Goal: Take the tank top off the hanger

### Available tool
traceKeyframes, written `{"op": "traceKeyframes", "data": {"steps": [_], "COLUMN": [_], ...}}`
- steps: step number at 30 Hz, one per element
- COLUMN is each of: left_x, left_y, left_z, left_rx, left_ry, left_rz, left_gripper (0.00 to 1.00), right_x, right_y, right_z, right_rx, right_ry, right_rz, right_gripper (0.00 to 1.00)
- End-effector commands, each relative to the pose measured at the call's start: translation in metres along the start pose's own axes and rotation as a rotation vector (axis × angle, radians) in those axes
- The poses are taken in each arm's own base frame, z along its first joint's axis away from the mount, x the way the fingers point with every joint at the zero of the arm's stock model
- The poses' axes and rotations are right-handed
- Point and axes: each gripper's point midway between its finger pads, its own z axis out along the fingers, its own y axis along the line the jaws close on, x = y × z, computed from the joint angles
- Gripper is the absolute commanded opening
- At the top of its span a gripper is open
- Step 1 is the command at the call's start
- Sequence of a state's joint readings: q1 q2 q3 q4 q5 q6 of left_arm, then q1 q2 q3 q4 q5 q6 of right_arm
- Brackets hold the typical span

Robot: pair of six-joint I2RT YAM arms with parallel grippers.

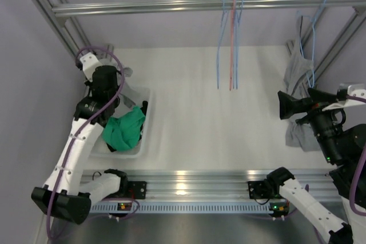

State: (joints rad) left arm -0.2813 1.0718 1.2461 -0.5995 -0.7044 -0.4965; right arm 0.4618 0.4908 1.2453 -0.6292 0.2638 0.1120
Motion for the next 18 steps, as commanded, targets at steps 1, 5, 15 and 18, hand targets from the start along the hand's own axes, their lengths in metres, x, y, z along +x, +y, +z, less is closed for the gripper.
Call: {"op": "traceKeyframes", "data": {"steps": [1,5,15,18], "left_x": [0.064,0.154,0.2,0.181], "left_y": [0.01,0.042,0.094,0.091], "left_z": [0.009,0.03,0.036,0.028], "left_rx": [0.018,-0.102,-0.248,-0.208], "left_ry": [0.199,0.31,0.309,0.256], "left_rz": [-0.029,-0.034,-0.12,-0.15], "left_gripper": [0.0,0.0,0.09,0.5], "right_x": [-0.006,0.002,-0.009,-0.012], "right_y": [0.0,0.007,0.017,0.014], "right_z": [0.004,0.017,0.041,0.051], "right_rx": [0.002,-0.015,-0.036,-0.002], "right_ry": [-0.008,0.034,0.044,0.055], "right_rz": [-0.018,-0.027,-0.049,-0.07], "right_gripper": [0.99,0.99,0.99,0.99]}}
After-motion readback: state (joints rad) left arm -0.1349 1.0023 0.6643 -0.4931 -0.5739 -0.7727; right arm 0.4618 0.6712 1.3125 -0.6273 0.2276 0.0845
